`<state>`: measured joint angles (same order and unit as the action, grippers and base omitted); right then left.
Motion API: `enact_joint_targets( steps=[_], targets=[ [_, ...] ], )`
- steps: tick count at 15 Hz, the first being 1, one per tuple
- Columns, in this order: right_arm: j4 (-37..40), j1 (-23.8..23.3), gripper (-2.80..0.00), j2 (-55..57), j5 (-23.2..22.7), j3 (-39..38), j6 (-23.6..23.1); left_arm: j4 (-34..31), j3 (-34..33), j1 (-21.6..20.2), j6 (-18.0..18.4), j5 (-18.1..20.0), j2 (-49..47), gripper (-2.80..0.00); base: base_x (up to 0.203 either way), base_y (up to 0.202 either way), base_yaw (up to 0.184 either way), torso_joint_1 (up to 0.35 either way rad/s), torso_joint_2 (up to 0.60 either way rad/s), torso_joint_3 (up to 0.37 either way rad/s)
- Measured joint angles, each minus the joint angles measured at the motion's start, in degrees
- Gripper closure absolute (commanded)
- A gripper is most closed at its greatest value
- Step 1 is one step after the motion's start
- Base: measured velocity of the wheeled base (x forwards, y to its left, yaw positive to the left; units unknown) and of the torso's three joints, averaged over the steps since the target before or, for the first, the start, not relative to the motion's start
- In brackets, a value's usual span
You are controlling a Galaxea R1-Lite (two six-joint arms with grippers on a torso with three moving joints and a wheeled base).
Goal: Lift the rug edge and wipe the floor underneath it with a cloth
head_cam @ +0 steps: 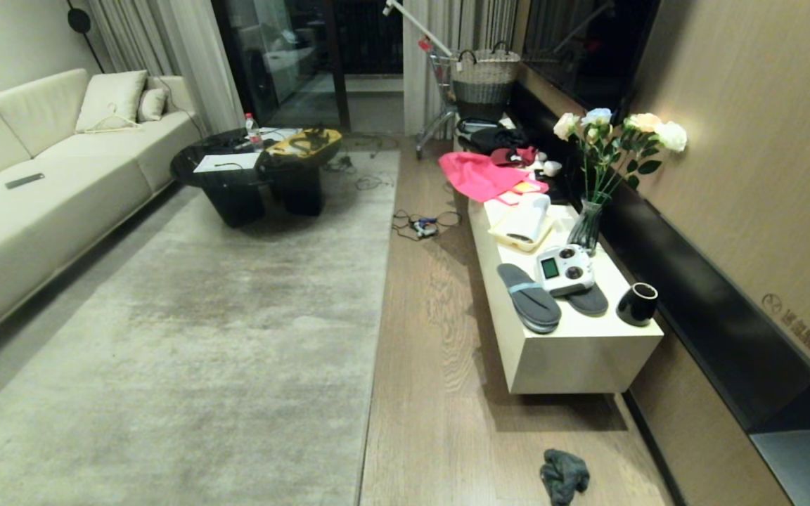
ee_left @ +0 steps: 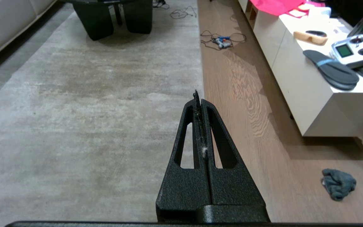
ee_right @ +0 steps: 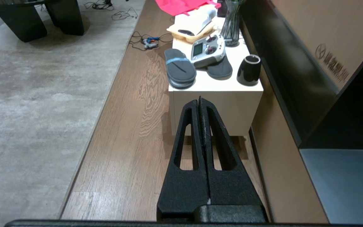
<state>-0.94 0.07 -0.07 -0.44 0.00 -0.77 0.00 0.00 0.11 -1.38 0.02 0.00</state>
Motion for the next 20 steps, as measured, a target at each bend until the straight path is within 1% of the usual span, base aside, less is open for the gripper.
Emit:
enact_joint_targets(
  steps=[11, 20],
  targets=[
    [-0.03, 0.00, 0.00, 0.00, -0.03, 0.00, 0.02, 0.00, 0.00, -0.04, -0.02, -0.02, 0.00, 0.00, 0.000, 0.000, 0.000, 0.203, -0.56, -0.358],
    [0.01, 0.00, 0.00, 0.00, -0.04, 0.00, -0.02, 0.00, 0.00, 0.00, 0.00, -0.02, 0.00, 0.00, 0.000, 0.000, 0.000, 0.149, -0.36, -0.212]
  ],
)
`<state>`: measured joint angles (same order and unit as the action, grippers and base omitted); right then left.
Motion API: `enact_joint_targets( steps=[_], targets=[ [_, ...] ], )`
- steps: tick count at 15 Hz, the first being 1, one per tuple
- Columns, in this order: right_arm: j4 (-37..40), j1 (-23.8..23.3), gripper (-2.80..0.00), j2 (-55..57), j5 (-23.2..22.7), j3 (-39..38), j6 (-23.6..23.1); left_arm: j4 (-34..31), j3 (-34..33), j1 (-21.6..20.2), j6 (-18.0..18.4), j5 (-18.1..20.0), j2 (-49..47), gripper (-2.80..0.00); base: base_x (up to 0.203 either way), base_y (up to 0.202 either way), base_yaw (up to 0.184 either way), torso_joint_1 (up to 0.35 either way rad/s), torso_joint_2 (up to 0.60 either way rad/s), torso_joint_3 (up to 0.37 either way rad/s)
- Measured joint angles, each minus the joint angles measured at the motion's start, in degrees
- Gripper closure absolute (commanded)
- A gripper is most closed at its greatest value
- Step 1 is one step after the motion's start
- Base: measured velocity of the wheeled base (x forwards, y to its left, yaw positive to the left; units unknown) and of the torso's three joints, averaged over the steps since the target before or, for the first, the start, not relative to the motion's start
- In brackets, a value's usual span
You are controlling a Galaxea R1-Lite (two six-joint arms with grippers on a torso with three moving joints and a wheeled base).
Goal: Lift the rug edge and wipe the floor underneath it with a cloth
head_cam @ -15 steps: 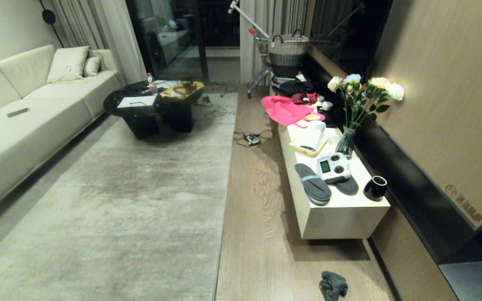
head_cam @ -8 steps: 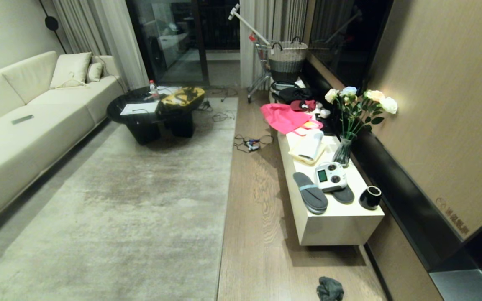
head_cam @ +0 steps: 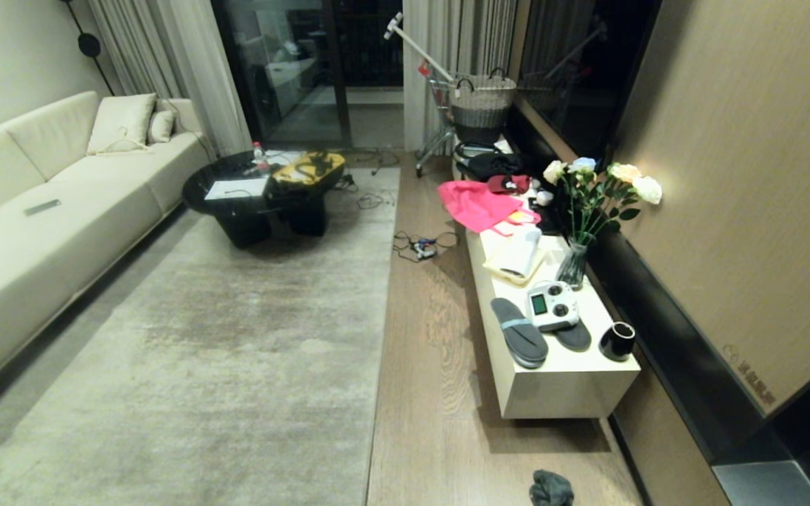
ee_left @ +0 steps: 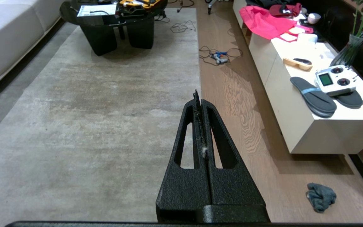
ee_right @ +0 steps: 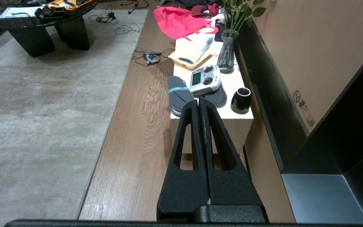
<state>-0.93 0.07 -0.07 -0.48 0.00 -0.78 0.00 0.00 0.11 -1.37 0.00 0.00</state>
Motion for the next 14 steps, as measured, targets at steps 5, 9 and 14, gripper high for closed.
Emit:
enact_joint_targets(
  steps=[5, 9, 14],
  targets=[
    [0.06, 0.00, 0.00, 0.00, 0.00, 0.00, 0.11, -0.02, 0.00, -0.05, 0.01, 0.00, 0.00, 0.00, 0.000, 0.000, 0.000, 0.011, -0.02, -0.015],
    [0.07, 0.00, 0.00, 0.00, 0.02, 0.00, 0.11, 0.00, 0.00, 0.00, 0.00, 0.00, 0.00, 0.00, 0.000, 0.000, 0.000, 0.000, 0.00, 0.000],
    [0.06, 0.00, 0.00, 0.00, 0.02, 0.00, 0.13, -0.01, 0.00, -0.04, 0.01, 0.00, 0.00, 0.00, 0.000, 0.000, 0.000, 0.000, 0.00, 0.000]
  ],
)
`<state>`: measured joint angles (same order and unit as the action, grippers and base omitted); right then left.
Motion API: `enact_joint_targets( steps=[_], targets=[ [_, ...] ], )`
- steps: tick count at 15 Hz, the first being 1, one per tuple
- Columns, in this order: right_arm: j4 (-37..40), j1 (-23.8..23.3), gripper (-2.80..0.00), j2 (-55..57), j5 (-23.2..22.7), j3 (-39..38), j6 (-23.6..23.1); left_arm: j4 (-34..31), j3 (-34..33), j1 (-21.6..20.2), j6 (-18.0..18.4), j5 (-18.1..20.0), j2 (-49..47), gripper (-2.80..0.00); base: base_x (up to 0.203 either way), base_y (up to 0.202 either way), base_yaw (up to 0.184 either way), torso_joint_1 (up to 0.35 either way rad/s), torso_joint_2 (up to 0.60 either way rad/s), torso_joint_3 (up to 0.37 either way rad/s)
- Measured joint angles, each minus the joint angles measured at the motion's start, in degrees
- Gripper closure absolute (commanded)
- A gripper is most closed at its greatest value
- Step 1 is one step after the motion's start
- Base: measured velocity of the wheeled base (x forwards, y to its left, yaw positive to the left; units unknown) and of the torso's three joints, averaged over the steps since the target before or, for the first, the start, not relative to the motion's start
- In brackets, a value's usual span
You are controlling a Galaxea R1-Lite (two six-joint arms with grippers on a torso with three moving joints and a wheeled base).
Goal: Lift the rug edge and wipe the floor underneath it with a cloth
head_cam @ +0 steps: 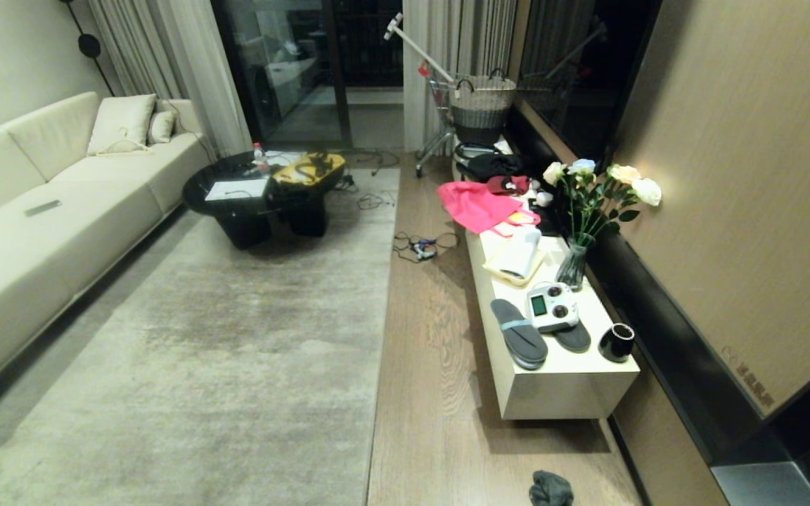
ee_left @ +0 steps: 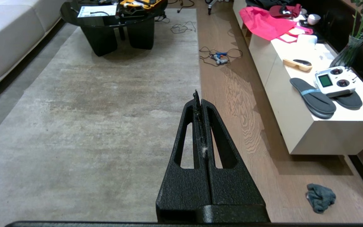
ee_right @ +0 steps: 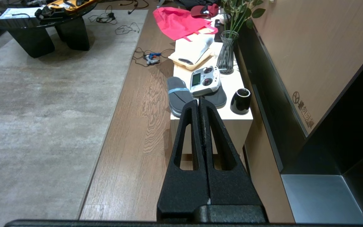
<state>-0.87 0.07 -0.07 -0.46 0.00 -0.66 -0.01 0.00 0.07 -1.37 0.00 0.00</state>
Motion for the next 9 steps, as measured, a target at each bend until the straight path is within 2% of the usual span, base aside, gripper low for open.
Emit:
enact_joint_targets(
  steps=[9],
  targets=[
    [0.02, 0.00, 0.00, 0.00, 0.00, 0.00, -0.01, 0.01, 0.00, -0.02, -0.01, 0.00, 0.00, 0.00, 0.000, 0.000, 0.000, 0.000, 0.00, 0.000]
  ],
)
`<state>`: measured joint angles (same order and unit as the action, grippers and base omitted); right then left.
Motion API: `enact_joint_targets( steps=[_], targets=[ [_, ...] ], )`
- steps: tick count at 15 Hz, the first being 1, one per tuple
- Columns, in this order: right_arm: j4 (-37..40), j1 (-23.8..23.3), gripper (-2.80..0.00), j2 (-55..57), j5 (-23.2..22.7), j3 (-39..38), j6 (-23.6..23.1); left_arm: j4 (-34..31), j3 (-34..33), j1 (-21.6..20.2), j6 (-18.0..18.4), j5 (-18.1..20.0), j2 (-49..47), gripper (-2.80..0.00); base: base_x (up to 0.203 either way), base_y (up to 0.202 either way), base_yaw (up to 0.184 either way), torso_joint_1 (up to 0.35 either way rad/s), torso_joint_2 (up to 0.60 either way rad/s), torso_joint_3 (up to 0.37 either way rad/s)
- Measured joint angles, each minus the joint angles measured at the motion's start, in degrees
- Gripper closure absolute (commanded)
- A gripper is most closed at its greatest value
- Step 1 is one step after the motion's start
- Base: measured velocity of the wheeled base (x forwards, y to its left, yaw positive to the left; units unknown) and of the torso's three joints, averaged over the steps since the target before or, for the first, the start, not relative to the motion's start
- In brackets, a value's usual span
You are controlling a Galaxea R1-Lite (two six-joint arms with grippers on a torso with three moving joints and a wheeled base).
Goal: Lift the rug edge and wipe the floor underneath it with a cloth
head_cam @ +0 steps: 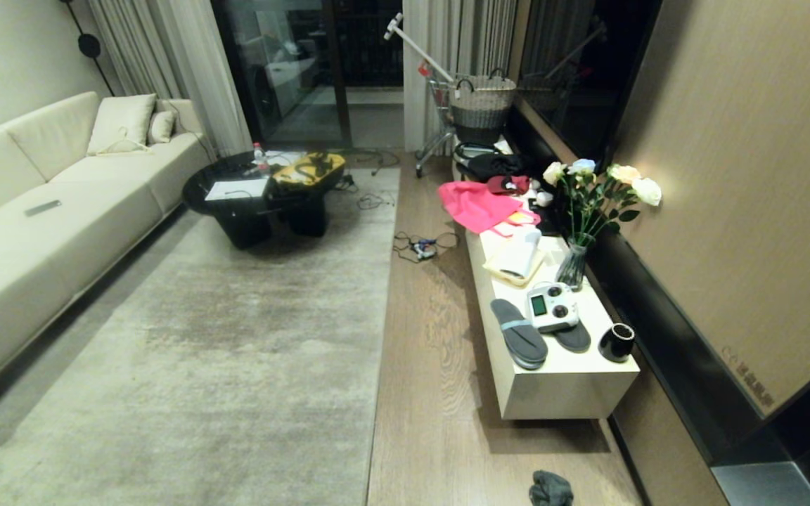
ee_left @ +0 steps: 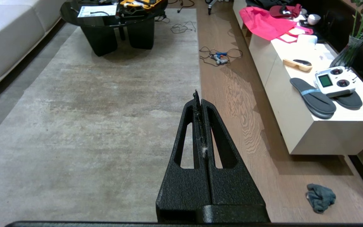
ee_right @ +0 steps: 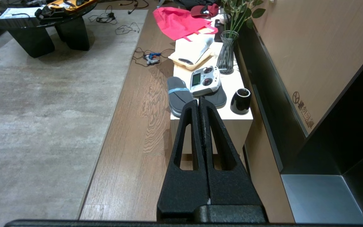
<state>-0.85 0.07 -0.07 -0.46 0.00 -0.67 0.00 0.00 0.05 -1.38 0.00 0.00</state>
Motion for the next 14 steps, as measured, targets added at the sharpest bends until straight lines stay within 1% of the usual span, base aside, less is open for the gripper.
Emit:
enact_joint_targets(
  steps=[14],
  targets=[
    [0.00, 0.00, 0.00, 0.00, -0.05, 0.00, 0.00, -0.02, 0.00, 0.05, 0.00, 0.00, 0.00, 0.00, 0.000, 0.000, 0.000, 0.000, 0.00, 0.000]
  ],
)
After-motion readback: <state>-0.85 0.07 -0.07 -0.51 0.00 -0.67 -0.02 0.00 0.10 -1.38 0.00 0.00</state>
